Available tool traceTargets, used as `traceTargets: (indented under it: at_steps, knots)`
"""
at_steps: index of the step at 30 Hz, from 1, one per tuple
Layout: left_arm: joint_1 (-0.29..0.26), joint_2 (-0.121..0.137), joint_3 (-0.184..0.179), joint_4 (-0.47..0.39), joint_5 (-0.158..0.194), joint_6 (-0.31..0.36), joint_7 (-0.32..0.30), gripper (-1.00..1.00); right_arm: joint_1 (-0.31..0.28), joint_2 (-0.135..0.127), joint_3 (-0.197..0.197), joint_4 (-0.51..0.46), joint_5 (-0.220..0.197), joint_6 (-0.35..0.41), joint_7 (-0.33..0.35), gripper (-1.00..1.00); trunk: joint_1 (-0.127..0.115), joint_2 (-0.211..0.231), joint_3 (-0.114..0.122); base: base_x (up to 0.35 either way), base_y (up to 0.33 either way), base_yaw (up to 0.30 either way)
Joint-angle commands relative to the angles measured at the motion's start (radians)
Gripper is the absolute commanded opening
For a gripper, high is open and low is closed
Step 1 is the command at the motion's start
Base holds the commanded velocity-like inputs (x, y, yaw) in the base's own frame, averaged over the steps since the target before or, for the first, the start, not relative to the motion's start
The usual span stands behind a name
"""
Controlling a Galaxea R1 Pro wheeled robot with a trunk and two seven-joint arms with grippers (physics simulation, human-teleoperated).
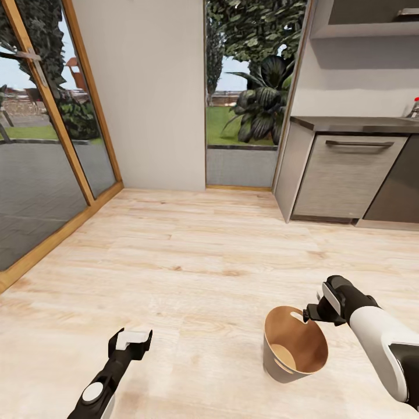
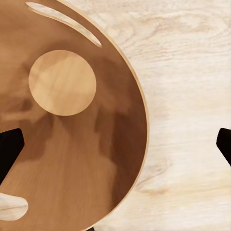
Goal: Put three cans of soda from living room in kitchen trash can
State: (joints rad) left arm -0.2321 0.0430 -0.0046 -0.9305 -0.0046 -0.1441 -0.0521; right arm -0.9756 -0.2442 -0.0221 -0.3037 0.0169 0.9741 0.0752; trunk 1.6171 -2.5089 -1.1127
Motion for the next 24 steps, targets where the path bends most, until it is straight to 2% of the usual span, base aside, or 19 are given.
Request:
traceTargets:
  at_steps: [1,13,24]
  knots:
    - [0.0,0.0,0.0,0.0,0.0,0.0,0.0,1.0,0.0,0.0,0.0,0.0,0.0,0.0,0.0,1.0,0.0,0.0,0.0,0.0,0.0,0.0]
    - [0.0,0.0,0.0,0.001,-0.001,0.001,0.0,1.0,0.0,0.001,0.001,-0.001,0.0,0.0,0.0,1.0,0.0,0.0,0.0,0.0,0.0,0.0]
    - [0.0,0.0,0.0,0.001,-0.002,0.0,0.001,1.0,0.0,0.0,0.001,-0.002,0.001,0.0,0.0,1.0,0.0,0.0,0.014,0.0,0.0,0.0]
